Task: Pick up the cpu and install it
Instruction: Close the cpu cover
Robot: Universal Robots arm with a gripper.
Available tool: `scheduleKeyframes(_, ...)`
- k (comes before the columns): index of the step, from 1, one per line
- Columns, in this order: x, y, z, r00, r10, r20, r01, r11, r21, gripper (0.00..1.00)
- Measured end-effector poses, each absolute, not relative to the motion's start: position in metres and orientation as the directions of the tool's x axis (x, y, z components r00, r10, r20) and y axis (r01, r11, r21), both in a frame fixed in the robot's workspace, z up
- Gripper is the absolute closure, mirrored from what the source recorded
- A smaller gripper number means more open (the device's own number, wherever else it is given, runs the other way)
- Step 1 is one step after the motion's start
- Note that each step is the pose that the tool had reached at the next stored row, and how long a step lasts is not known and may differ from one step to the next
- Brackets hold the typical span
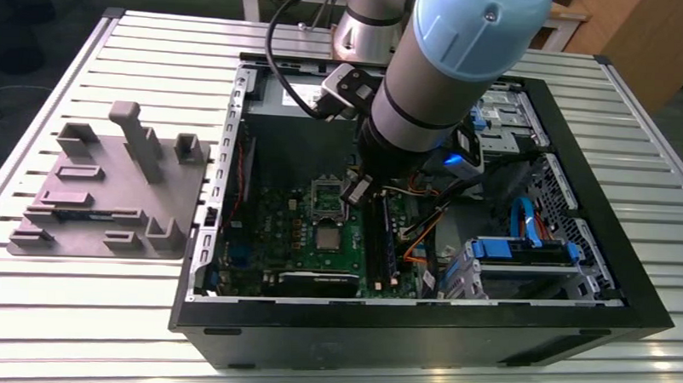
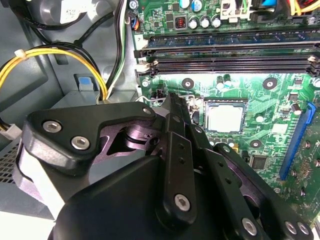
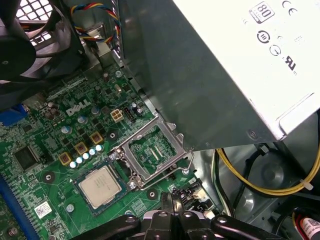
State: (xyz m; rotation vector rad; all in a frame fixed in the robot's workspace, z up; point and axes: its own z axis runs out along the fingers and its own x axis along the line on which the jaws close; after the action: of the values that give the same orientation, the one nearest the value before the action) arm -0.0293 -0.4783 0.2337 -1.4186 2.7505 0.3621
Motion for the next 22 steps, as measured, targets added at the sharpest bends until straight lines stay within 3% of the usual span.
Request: scheduleKeyframes(22, -0.0284, -0.4769, 0.2336, -0.585, -0.802, -0.117, -0.807, 0.561, 0.186, 0.9)
